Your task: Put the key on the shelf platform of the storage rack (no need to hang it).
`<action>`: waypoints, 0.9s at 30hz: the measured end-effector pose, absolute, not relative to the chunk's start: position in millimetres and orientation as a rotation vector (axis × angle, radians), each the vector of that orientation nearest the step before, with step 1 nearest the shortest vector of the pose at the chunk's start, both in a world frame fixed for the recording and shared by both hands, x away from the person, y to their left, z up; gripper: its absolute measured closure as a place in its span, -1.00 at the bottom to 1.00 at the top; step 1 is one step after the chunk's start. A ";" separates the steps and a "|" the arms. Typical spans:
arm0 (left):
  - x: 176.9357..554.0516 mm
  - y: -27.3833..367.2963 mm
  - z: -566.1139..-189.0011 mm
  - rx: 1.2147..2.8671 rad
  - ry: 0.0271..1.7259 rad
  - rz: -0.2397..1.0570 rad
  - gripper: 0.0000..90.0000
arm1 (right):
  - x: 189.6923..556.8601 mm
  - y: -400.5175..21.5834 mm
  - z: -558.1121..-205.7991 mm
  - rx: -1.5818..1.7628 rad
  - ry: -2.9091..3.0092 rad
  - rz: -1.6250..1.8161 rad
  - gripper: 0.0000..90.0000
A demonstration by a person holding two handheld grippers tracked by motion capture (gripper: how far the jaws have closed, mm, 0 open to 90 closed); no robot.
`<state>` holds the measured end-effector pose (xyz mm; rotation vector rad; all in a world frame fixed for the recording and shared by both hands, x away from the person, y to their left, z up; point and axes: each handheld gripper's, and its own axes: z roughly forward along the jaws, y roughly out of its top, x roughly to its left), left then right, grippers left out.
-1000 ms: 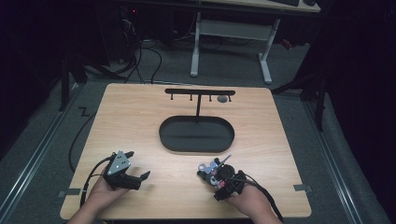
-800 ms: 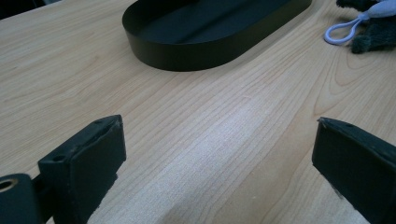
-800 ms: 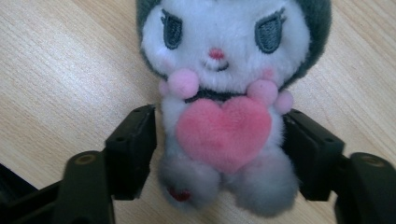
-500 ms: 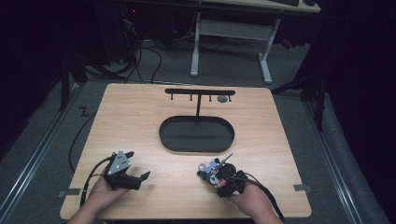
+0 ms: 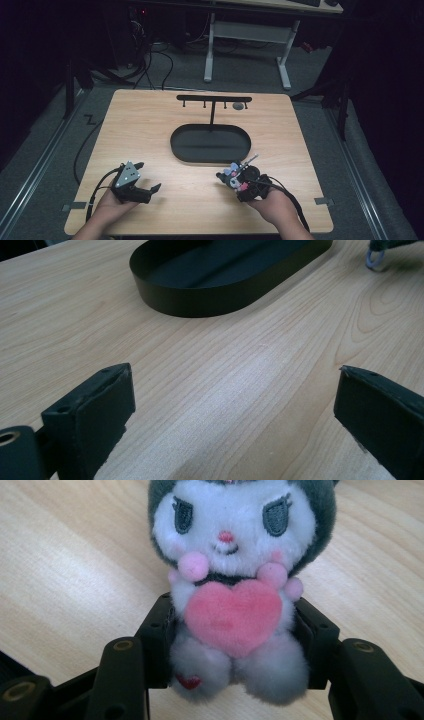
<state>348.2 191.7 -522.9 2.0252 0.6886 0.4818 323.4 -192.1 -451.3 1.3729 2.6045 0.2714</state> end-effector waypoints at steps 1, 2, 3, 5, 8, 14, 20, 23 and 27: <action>348.6 191.5 -523.1 2.020 0.688 0.479 -0.92 | 324.9 -193.5 -450.4 1.376 2.598 0.275 0.03; 349.0 191.2 -523.2 2.018 0.687 0.476 -0.91 | 325.9 -194.3 -449.1 1.397 2.587 0.271 0.03; 349.5 190.5 -523.6 2.020 0.685 0.472 -0.91 | 328.7 -196.8 -448.3 1.372 2.589 0.285 0.03; 350.4 189.4 -524.4 2.020 0.681 0.461 -0.91 | 331.8 -199.8 -445.2 1.405 2.565 0.297 0.03; 352.6 187.9 -525.1 2.013 0.683 0.450 -0.91 | 332.9 -201.8 -440.3 1.453 2.533 0.301 0.03; 355.2 186.9 -525.1 1.996 0.683 0.433 -0.89 | 336.8 -208.8 -434.8 1.445 2.530 0.306 0.03; 350.7 183.7 -522.9 2.022 0.655 0.465 -0.89 | 342.9 -214.6 -427.0 1.448 2.505 0.312 0.03; 348.9 184.1 -521.8 2.027 0.652 0.476 -0.88 | 346.2 -215.6 -424.6 1.444 2.500 0.312 0.03; 346.5 186.4 -522.1 2.011 0.637 0.487 -0.86 | 356.0 -216.5 -416.8 1.440 2.482 0.327 0.03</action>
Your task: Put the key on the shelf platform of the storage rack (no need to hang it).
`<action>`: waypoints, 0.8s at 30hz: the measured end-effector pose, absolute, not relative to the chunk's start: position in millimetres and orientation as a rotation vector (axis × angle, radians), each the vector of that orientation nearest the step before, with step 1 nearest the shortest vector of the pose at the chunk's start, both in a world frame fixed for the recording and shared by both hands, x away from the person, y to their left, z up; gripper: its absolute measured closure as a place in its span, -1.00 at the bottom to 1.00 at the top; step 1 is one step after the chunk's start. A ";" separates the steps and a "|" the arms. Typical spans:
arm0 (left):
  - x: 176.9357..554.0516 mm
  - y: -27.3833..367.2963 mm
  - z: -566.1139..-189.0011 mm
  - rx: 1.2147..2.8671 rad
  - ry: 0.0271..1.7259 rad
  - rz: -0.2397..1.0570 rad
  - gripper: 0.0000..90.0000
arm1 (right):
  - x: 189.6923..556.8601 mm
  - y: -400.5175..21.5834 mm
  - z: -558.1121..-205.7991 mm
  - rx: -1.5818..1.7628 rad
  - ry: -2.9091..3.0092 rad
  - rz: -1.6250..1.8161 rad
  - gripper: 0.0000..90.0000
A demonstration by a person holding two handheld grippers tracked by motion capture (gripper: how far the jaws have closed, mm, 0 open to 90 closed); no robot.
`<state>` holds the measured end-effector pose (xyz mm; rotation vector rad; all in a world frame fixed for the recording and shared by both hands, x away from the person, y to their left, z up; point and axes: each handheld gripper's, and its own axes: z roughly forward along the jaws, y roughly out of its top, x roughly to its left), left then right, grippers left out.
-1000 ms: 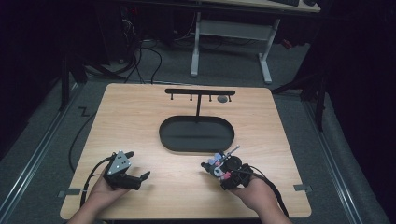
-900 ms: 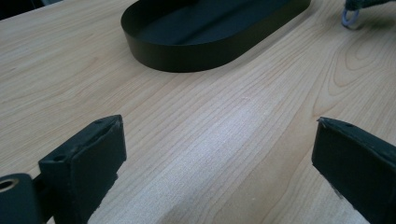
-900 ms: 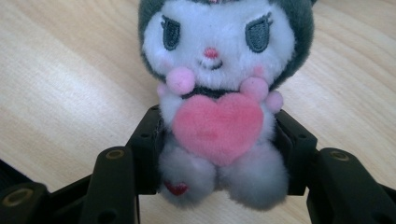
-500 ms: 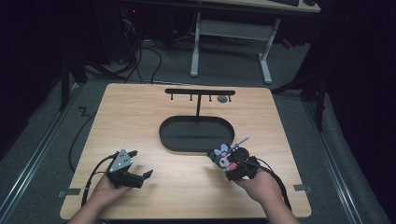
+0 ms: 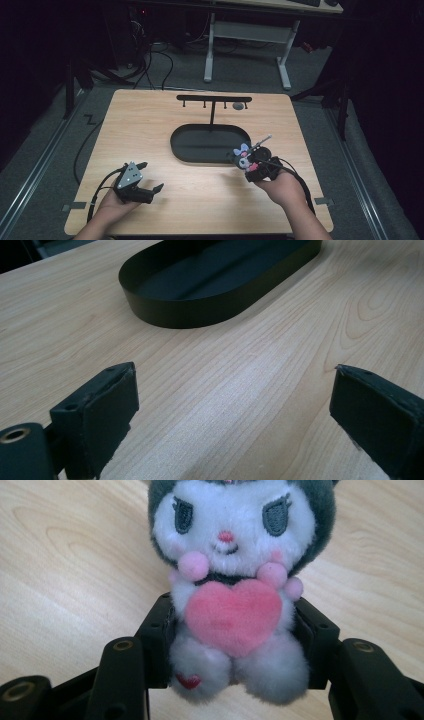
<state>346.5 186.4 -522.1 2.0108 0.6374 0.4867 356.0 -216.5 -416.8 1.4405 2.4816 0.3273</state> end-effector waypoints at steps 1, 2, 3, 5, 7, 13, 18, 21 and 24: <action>346.5 186.4 -522.1 2.011 0.637 0.487 -0.86 | 356.0 -216.5 -416.8 1.440 2.482 0.327 0.03; 346.7 187.7 -522.0 1.996 0.638 0.480 -0.86 | 357.6 -216.8 -415.0 1.439 2.479 0.329 0.03; 347.0 188.8 -521.8 1.986 0.640 0.473 -0.84 | 359.4 -216.9 -413.4 1.437 2.473 0.328 0.03; 346.8 191.2 -521.5 1.962 0.638 0.474 -0.82 | 362.4 -216.9 -410.9 1.437 2.465 0.337 0.03; 346.2 193.0 -521.6 1.944 0.637 0.469 -0.81 | 364.5 -217.2 -409.4 1.430 2.464 0.343 0.03; 341.8 203.9 -517.9 1.857 0.631 0.438 -0.79 | 371.7 -217.5 -408.2 1.440 2.457 0.329 0.03; 336.0 212.5 -516.8 1.821 0.626 0.460 -0.75 | 380.4 -214.8 -406.6 1.428 2.457 0.337 0.03; 334.0 215.6 -517.3 1.816 0.634 0.470 -0.75 | 386.5 -212.5 -405.2 1.428 2.457 0.347 0.03; 333.6 218.5 -518.1 1.813 0.653 0.451 -0.75 | 394.2 -210.0 -405.2 1.432 2.454 0.351 0.03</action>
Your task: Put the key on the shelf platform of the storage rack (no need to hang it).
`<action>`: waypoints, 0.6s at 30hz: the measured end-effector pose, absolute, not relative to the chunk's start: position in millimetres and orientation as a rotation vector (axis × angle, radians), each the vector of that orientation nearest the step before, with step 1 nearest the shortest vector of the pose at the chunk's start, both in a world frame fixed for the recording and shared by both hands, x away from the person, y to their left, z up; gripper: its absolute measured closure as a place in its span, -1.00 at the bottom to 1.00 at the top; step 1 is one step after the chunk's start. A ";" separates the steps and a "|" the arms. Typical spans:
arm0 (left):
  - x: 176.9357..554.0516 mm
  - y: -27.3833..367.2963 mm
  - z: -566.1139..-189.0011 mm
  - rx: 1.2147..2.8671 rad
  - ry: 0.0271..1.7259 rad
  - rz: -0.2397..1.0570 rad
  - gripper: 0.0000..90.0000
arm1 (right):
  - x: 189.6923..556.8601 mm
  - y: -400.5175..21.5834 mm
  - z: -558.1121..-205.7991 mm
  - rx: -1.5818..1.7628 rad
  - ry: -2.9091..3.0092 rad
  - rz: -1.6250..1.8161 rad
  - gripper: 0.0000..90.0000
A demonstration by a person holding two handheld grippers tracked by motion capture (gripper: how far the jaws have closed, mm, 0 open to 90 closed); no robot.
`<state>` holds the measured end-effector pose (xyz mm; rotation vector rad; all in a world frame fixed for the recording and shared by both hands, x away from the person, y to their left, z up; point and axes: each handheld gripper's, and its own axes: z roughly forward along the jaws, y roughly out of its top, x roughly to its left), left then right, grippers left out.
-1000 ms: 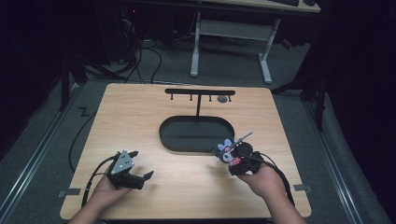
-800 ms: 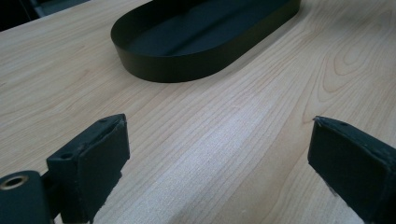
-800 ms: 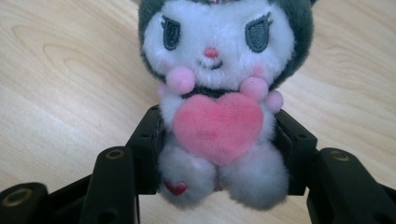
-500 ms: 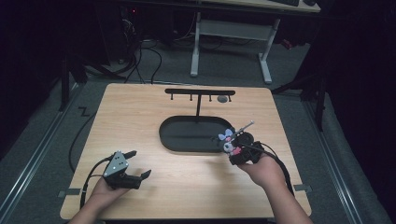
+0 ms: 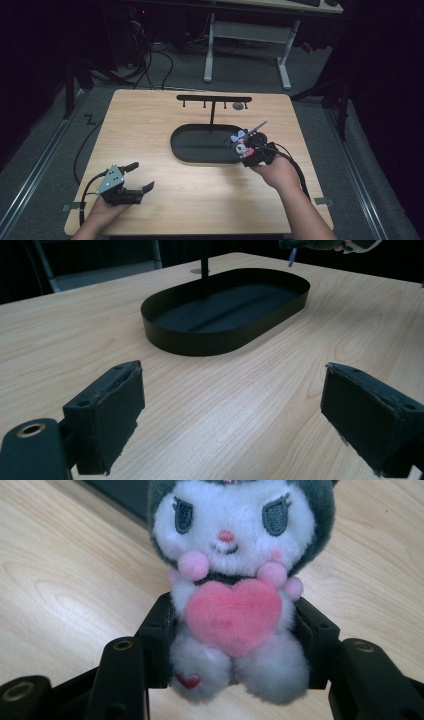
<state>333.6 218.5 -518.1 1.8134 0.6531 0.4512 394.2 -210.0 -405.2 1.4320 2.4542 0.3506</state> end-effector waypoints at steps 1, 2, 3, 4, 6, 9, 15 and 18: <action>333.6 219.1 -518.4 1.817 0.657 0.447 -0.75 | 397.1 -209.1 -405.6 1.432 2.458 0.345 0.03; 333.6 220.1 -518.9 1.826 0.662 0.448 -0.75 | 401.6 -207.3 -406.7 1.434 2.457 0.345 0.03; 333.6 220.1 -518.9 1.826 0.662 0.448 -0.75 | 401.6 -207.3 -406.7 1.434 2.457 0.345 0.03; 334.2 220.1 -519.2 1.840 0.670 0.441 -0.74 | 406.0 -205.1 -407.9 1.451 2.450 0.346 0.03; 334.5 219.7 -519.3 1.856 0.668 0.436 -0.74 | 409.0 -204.7 -408.8 1.442 2.457 0.345 0.03; 332.4 215.2 -520.0 1.888 0.655 0.493 -0.63 | 418.6 -200.4 -413.0 1.463 2.456 0.347 0.03; 329.9 205.7 -522.8 1.954 0.627 0.558 -0.65 | 430.6 -192.1 -416.4 1.470 2.457 0.350 0.03; 329.0 205.9 -523.5 1.934 0.636 0.575 -0.65 | 435.8 -189.0 -419.1 1.472 2.462 0.357 0.03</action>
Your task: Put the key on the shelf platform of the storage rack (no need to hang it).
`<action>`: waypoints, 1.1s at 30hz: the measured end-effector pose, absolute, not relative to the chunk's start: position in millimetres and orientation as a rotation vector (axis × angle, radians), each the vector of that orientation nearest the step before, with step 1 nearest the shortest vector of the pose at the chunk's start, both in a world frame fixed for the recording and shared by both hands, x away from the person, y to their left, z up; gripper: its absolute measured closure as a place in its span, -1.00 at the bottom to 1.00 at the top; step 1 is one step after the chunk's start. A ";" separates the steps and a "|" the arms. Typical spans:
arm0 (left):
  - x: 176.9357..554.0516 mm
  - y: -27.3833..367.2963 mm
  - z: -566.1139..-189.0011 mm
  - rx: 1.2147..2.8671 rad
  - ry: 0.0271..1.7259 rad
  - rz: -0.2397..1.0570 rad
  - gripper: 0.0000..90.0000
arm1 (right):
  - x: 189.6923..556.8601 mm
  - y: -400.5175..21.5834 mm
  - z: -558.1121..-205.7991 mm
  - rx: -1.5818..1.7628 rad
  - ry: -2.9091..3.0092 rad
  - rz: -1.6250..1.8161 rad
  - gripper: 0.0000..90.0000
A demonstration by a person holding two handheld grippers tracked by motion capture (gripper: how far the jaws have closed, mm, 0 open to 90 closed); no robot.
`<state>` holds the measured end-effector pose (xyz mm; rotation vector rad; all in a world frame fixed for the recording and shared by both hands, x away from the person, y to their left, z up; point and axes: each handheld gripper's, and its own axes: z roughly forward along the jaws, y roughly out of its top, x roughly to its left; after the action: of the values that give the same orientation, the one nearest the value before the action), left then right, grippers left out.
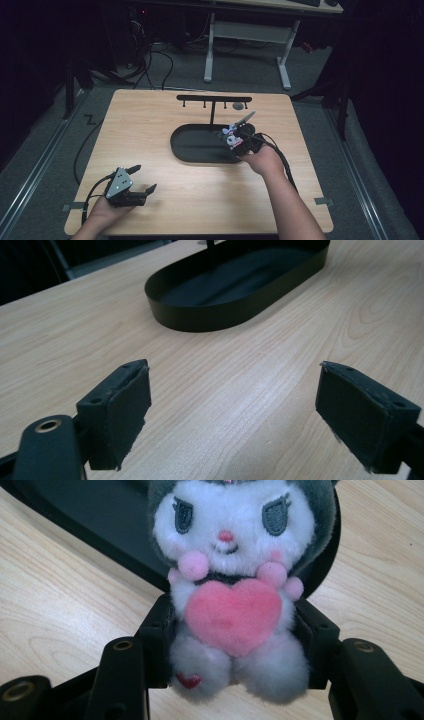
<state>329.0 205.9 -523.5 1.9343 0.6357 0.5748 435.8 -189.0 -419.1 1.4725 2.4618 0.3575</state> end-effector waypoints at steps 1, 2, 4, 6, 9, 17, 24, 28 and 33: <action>329.0 205.9 -523.5 1.934 0.636 0.575 -0.66 | 435.8 -189.0 -419.1 1.472 2.462 0.357 0.03; 328.4 206.6 -524.1 1.933 0.630 0.577 -0.66 | 437.0 -188.0 -419.8 1.471 2.459 0.355 0.03; 328.3 207.7 -524.6 1.926 0.630 0.577 -0.65 | 440.6 -186.2 -422.2 1.477 2.462 0.353 0.03; 328.6 209.4 -524.6 1.914 0.633 0.567 -0.64 | 443.0 -185.5 -424.2 1.481 2.457 0.357 0.03; 328.5 210.4 -524.6 1.899 0.646 0.570 -0.64 | 445.3 -185.7 -425.7 1.483 2.456 0.362 0.03; 325.2 210.4 -524.8 1.912 0.579 0.559 -0.54 | 457.3 -186.8 -432.7 1.508 2.449 0.365 0.03; 325.0 211.8 -524.8 1.900 0.567 0.548 -0.47 | 471.5 -180.8 -448.5 1.529 2.454 0.346 0.03; 326.8 211.7 -525.3 1.900 0.613 0.545 -0.64 | 475.4 -175.7 -460.2 1.531 2.473 0.309 0.02; 329.6 214.7 -525.3 1.872 0.673 0.540 -0.74 | 477.2 -173.2 -465.3 1.531 2.470 0.300 0.01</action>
<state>329.6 214.7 -525.3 1.8720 0.6734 0.5396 477.2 -173.2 -465.3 1.5309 2.4700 0.2998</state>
